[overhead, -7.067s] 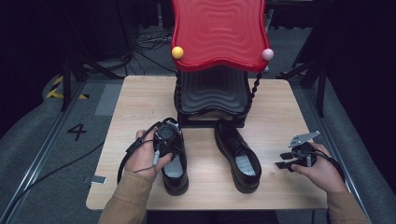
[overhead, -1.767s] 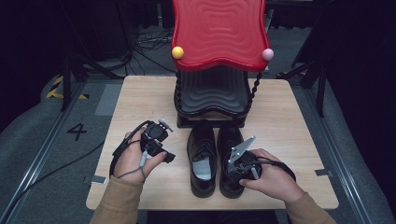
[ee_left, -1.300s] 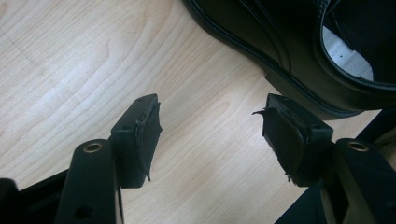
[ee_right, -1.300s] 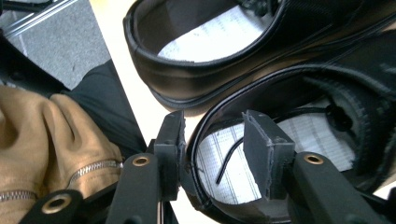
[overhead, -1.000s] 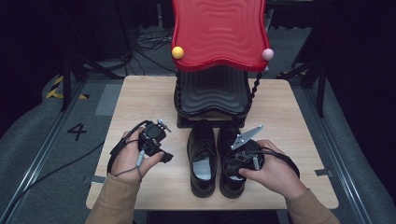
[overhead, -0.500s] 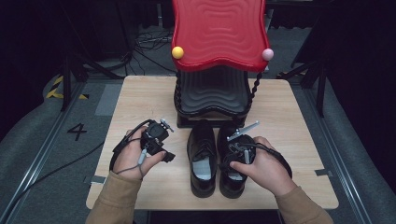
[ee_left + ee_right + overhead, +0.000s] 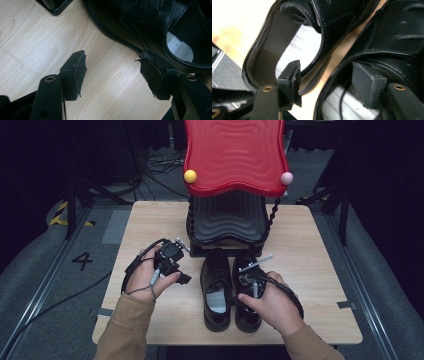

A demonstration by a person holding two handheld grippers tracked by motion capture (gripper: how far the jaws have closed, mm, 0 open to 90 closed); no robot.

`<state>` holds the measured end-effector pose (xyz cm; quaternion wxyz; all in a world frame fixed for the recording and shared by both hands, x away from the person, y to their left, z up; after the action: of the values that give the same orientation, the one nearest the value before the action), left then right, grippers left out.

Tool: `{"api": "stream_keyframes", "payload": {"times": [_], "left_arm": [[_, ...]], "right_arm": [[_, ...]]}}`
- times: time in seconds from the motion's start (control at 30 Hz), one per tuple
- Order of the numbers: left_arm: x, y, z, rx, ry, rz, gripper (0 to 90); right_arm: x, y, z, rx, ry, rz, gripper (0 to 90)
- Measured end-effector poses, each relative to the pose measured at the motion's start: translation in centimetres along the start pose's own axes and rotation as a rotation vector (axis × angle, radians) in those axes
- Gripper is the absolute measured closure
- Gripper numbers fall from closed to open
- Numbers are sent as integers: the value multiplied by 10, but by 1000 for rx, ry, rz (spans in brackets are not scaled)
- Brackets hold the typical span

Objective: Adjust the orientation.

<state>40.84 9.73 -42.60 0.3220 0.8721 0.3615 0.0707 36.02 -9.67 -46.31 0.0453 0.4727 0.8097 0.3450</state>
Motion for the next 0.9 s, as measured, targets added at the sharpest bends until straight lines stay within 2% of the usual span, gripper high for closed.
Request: {"api": "stream_keyframes", "payload": {"times": [0.13,0.23,0.27,0.33,0.43,0.5,0.6,0.7,0.77,0.8,0.87,0.9], "left_arm": [[-2,0,3,10,-4,2,379],[-2,-1,2,13,0,-5,378],[-1,-2,2,11,3,-4,378],[0,-3,0,10,5,-6,379],[0,-5,-1,8,7,-15,378],[2,-8,-3,6,12,-21,378],[3,-10,-4,10,17,-26,376],[5,-12,-6,5,16,-32,376],[6,-13,-6,5,20,-34,376],[5,-13,-6,6,19,-38,376],[4,-13,-5,10,14,-38,375],[4,-13,-4,11,15,-33,374]], "right_arm": [[1,1,0,15,-29,8,414],[3,4,-1,-16,-10,44,405],[4,4,0,-15,-4,63,405],[4,3,4,-4,-18,67,403],[5,2,10,13,-31,54,387],[6,1,21,46,-80,20,385],[6,1,25,54,-95,16,387],[6,-8,38,109,-126,-2,359],[6,-13,41,126,-144,-97,334],[8,-14,42,114,-156,-110,331],[7,-14,41,116,-163,-100,357],[6,-13,40,111,-168,-78,386]]}}
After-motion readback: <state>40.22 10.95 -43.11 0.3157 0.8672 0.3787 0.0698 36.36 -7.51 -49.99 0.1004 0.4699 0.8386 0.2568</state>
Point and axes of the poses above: each handheld gripper's, and its own axes: z roughly forward along the jaws, y roughly out of its top, x roughly to its left, the point moved 9 cm from there along z, roughly forward along the jaws, and after that the axes turned 15 degrees about -x, right-handed, at the moved point
